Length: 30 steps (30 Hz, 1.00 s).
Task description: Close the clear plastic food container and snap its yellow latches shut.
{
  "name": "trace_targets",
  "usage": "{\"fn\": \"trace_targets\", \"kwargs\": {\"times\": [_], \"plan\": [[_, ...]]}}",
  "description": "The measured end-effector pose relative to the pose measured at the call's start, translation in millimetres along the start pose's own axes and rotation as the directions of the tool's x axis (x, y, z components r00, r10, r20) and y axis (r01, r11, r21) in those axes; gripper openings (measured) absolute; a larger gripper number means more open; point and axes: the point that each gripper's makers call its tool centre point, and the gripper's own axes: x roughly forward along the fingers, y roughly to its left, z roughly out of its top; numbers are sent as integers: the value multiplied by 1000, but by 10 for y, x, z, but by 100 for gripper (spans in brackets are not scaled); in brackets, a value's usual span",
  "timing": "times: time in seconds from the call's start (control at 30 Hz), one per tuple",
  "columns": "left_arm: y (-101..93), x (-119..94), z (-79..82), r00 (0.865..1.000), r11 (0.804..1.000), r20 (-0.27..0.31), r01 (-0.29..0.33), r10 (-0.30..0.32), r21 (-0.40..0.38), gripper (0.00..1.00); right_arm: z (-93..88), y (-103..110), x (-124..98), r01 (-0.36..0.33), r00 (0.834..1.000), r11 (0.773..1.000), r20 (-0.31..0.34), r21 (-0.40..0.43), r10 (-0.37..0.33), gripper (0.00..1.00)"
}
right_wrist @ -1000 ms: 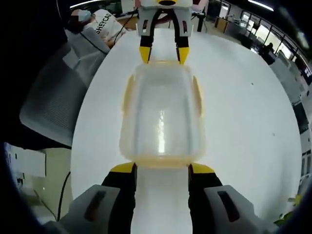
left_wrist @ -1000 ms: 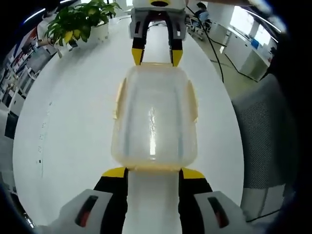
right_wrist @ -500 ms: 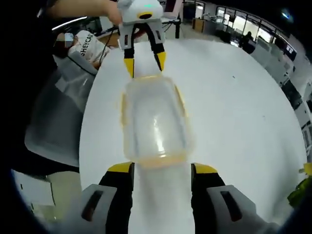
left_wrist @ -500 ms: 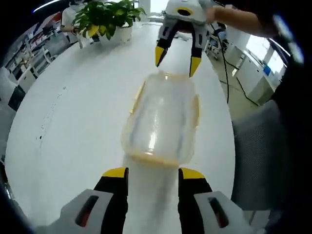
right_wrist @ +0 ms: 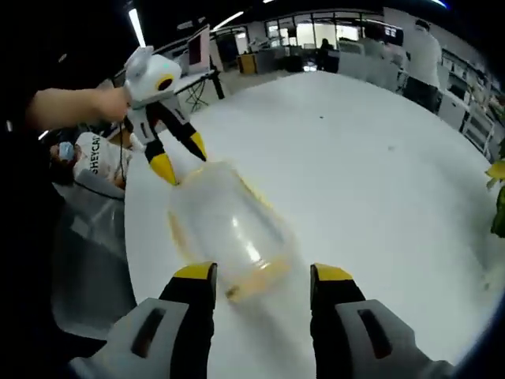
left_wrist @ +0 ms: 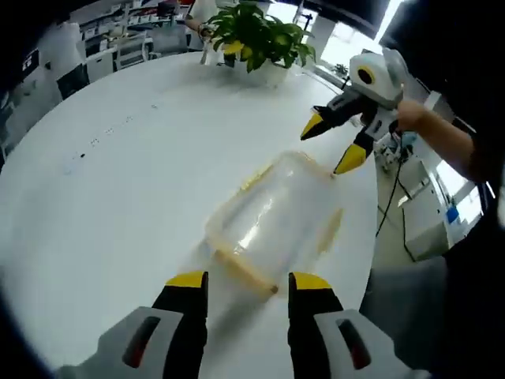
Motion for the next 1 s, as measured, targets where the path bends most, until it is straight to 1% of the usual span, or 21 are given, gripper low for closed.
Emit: {"fn": "trace_targets", "kwargs": {"times": [0.03, 0.07, 0.1, 0.13, 0.17, 0.23, 0.27, 0.3, 0.37, 0.47, 0.5, 0.53, 0.6, 0.63, 0.67, 0.7, 0.73, 0.8, 0.87, 0.97, 1.0], "plan": [[-40, 2, 17, 999, 998, 29, 25, -23, -65, 35, -6, 2, 12, 14, 1000, 1000, 17, 21, -14, 46], [-38, -3, 26, 998, 992, 51, 29, -23, -121, 34, 9, -13, 20, 29, 999, 999, 41, 42, -31, 48], [15, -19, 15, 998, 986, 70, 7, 4, -166, 34, 13, -17, 22, 39, 997, 996, 65, 86, -44, 50], [41, -27, -3, 997, 985, 74, -6, 19, -173, 34, 10, -16, 22, 39, 996, 994, 71, 103, -47, 49], [64, -36, -31, 996, 983, 78, -24, 39, -181, 34, -2, -20, 17, 42, 995, 988, 86, 146, -55, 48], [94, -23, -64, 995, 982, 83, -42, 57, -183, 33, -26, -54, 2, 56, 992, 979, 104, 197, -77, 47], [89, -14, -68, 994, 981, 89, -42, 60, -188, 32, -18, -60, -6, 55, 989, 978, 121, 204, -81, 48], [46, -6, -65, 994, 983, 97, -40, 58, -181, 31, -17, -31, -18, 38, 988, 973, 136, 226, -71, 48], [32, 5, -38, 991, 985, 111, -50, 69, -164, 29, -40, 5, -23, 22, 989, 968, 134, 250, -57, 45], [-36, 63, 7, 989, 983, 130, -44, 68, -178, 29, -85, 32, 11, 34, 990, 970, 125, 241, -66, 40], [-61, 92, 4, 990, 982, 128, -39, 63, -182, 30, -97, 42, 27, 32, 990, 970, 122, 241, -63, 39], [-86, 135, -7, 991, 982, 121, -39, 62, -185, 29, -106, 69, 57, 23, 991, 969, 123, 246, -55, 39], [-93, 168, -27, 990, 982, 114, -60, 81, -179, 31, -111, 142, 103, 0, 992, 970, 120, 242, -30, 39], [-104, 163, 5, 987, 979, 139, -55, 83, -199, 31, -156, 181, 125, 1, 996, 982, 87, 191, -18, 35], [-108, 165, -9, 986, 978, 137, -62, 90, -199, 31, -206, 112, 118, 60, 996, 991, 52, 120, -67, 35], [-107, 168, 4, 985, 978, 145, -68, 98, -198, 31, -109, 155, 102, 25, 995, 985, 93, 171, -42, 35], [-106, 170, 7, 982, 973, 155, -76, 112, -218, 30, -104, 148, 100, 28, 994, 982, 101, 186, -48, 34], [-116, 161, 1, 980, 975, 160, -82, 116, -207, 29, -90, 125, 68, 34, 991, 981, 121, 191, -58, 30], [-119, 158, -5, 977, 973, 173, -81, 120, -218, 28, -81, 102, 42, 40, 989, 979, 134, 198, -68, 26], [-110, 154, -12, 975, 970, 187, -77, 122, -229, 27, -64, 117, 37, 42, 990, 983, 129, 181, -66, 24], [-40, 131, -117, 975, 952, 144, -124, 169, -278, 25, -70, 125, 41, 41, 990, 983, 125, 179, -64, 24]]}}
